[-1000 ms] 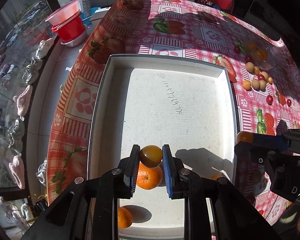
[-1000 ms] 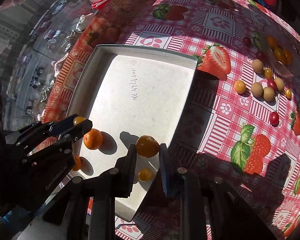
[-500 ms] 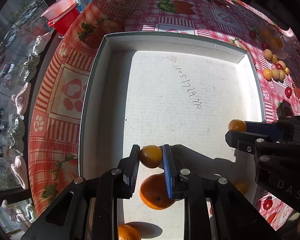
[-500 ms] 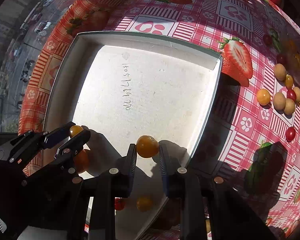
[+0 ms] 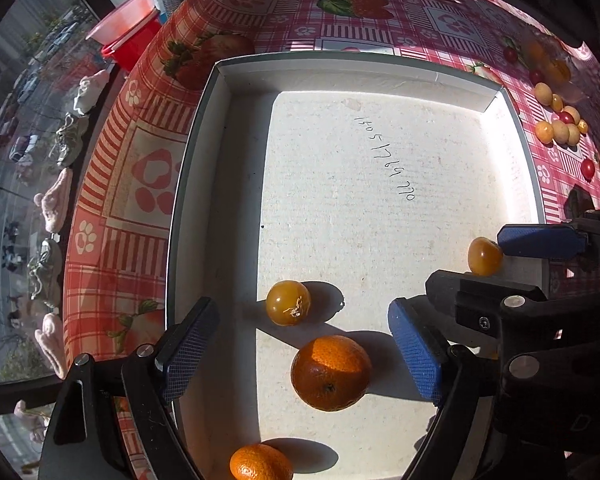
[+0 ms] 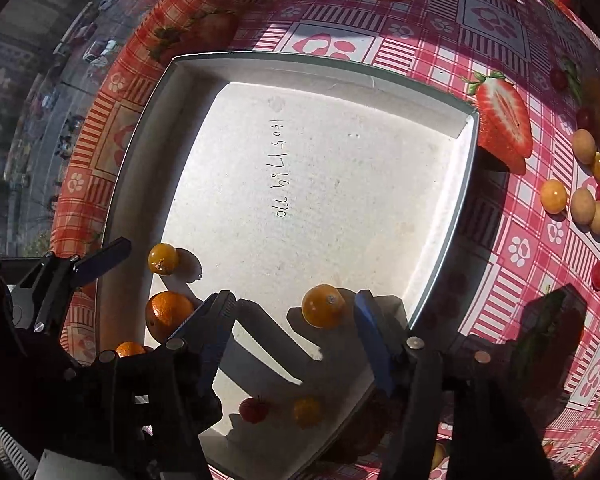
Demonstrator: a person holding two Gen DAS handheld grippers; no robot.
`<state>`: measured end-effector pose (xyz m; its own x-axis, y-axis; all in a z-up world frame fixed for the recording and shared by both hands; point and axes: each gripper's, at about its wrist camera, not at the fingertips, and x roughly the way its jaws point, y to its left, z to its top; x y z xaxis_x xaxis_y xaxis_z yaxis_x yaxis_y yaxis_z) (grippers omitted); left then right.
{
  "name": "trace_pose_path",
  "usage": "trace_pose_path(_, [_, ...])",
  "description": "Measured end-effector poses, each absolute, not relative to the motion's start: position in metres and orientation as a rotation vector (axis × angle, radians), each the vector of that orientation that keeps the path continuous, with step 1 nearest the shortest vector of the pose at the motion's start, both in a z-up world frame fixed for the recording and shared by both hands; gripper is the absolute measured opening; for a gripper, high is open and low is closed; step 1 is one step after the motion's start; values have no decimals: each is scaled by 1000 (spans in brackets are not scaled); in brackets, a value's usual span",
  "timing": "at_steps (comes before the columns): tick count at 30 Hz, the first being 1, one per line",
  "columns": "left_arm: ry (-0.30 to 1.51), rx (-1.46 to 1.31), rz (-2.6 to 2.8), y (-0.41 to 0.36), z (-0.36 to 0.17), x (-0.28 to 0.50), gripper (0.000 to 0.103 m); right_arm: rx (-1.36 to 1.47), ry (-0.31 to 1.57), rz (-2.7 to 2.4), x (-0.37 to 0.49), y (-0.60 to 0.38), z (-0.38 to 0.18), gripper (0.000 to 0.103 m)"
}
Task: Organize fruits
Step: 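Lower both held fruits into the white tray and open both tools, then grasp another brown fruit with the left tool while the right tool grasps a yellow cherry tomato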
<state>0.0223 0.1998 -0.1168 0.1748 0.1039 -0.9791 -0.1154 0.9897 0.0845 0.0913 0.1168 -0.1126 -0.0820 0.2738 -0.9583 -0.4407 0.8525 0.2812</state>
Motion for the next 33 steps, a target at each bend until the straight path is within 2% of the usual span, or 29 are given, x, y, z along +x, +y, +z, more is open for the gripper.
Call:
trace_pose_path(2, [1380, -6, 153, 198, -112, 19, 88, -117, 1525, 604, 89, 114, -102, 83])
trace_pose_path(8, [1363, 5, 138, 182, -96, 15, 88, -75, 1478, 576, 86, 95, -76, 83])
trace_pose_path(15, [1357, 48, 64, 142, -80, 2, 88, -24, 1485, 481, 75, 28, -69, 83])
trace_pose_path(33, [1338, 209, -232, 27, -67, -9, 88, 5, 1567, 201, 5, -122, -96, 83])
